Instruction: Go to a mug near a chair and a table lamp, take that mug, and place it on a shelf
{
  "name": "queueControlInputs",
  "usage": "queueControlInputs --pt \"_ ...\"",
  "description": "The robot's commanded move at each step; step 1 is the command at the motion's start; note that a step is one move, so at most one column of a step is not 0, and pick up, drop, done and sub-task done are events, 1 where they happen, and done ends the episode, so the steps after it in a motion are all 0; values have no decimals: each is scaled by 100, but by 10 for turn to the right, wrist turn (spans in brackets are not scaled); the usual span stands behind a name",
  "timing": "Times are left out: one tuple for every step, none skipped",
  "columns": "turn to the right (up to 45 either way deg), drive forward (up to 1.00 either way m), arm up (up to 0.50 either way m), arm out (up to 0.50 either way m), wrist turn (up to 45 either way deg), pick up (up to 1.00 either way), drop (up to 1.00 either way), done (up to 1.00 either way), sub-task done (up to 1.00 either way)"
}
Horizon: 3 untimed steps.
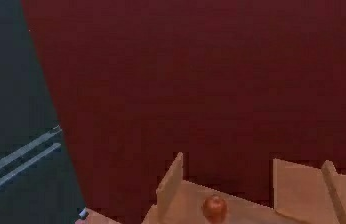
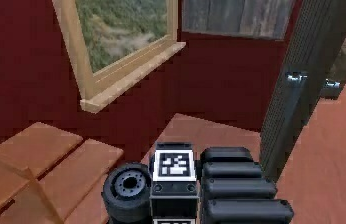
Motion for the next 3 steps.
queueControlInputs --pt "0 5 0 0 0 0 0 0 0" --pt "-330 0 0 0 0 0 0 0 0" --pt "-30 0 0 0 0 0 0 0 0"
